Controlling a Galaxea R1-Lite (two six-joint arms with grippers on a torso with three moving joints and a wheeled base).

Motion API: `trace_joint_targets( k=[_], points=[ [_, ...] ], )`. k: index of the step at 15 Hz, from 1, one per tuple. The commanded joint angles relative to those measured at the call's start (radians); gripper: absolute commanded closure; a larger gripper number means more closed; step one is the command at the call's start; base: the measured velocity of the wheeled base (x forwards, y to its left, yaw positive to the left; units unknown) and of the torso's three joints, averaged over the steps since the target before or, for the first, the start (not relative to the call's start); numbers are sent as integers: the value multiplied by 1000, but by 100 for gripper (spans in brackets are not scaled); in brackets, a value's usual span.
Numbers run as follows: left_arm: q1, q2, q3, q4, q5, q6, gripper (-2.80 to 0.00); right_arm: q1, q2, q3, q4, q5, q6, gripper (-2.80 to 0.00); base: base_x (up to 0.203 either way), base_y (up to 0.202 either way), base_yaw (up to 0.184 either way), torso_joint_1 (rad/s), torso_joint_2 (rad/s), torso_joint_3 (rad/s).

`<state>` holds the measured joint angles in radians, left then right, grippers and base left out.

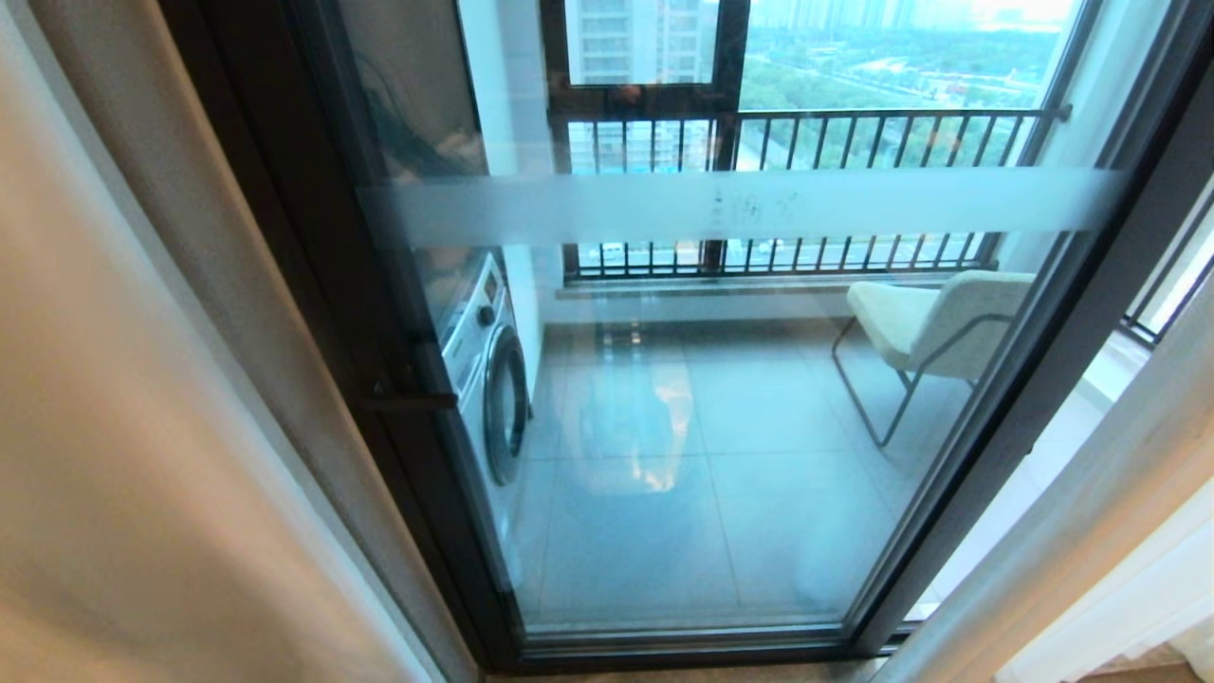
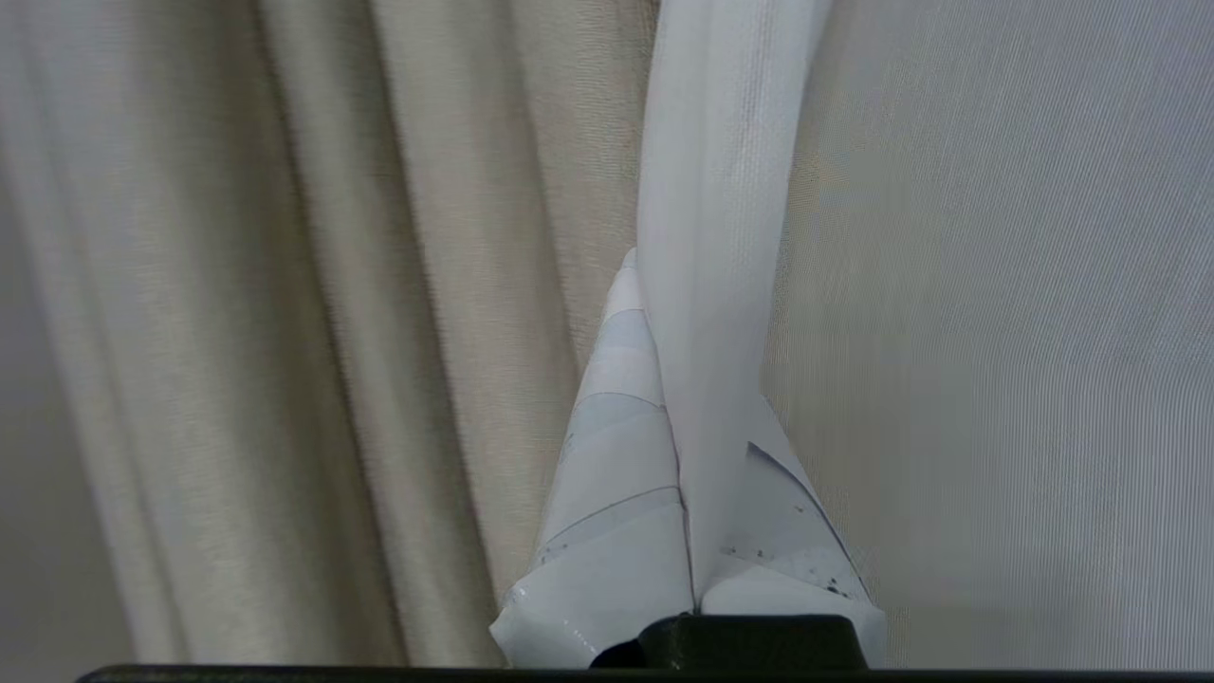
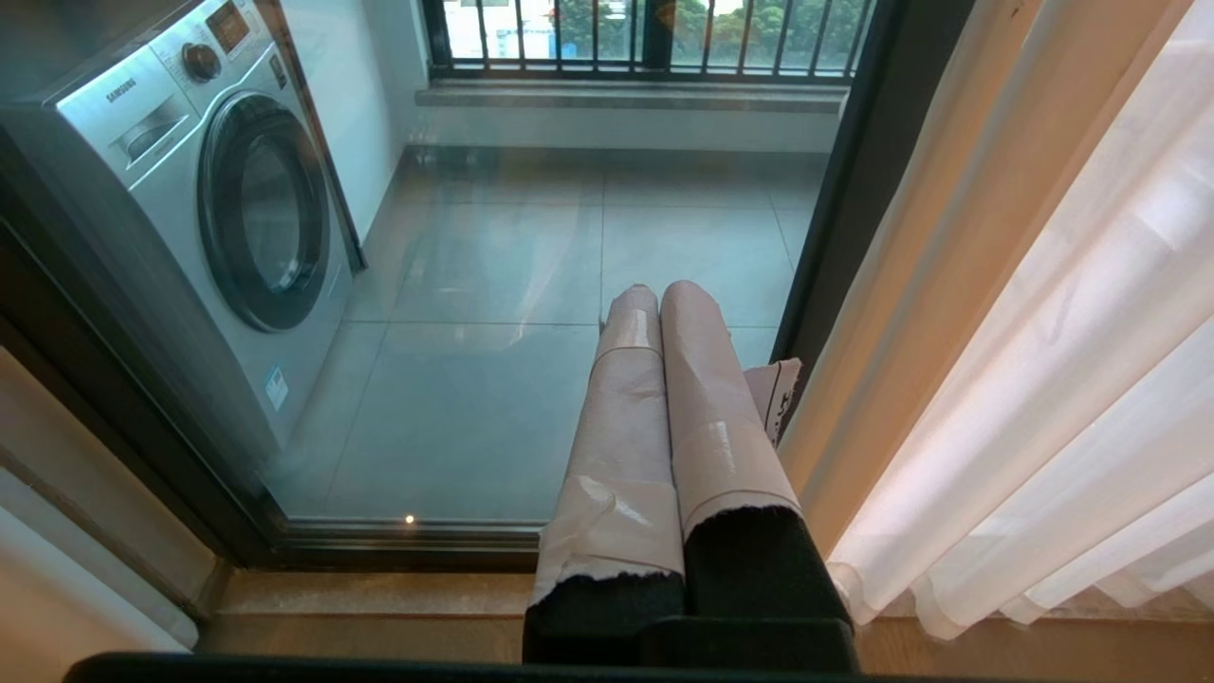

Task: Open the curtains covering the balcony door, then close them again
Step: Pull the inner curtains open on both sides

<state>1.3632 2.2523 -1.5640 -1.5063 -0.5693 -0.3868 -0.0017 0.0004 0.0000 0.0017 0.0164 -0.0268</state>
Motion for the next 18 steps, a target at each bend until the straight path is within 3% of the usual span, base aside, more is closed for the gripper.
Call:
trace_joint_targets(
  k=[1,5,9,11,15,18],
  points=[
    [-2,-25,-2,-4,-30,-4,0,0,0,0,0,0,-1,0,0,0,0,0,0,0],
    [-8,-107,-1,48,-114,-6,0,0,0,0,0,0,-1,0,0,0,0,0,0,0],
    [3,-148,-6,84,-349,-5,0,0,0,0,0,0,-1,0,0,0,0,0,0,0],
    [46,-146,-6,70,-447,-4,0,0,0,0,0,0,-1,0,0,0,0,0,0,0],
    [143,-75,-5,17,-449,-3,0,0,0,0,0,0,-1,0,0,0,0,0,0,0],
    [176,-14,-8,-22,-440,-4,0,0,0,0,0,0,-1,0,0,0,0,0,0,0]
  ],
)
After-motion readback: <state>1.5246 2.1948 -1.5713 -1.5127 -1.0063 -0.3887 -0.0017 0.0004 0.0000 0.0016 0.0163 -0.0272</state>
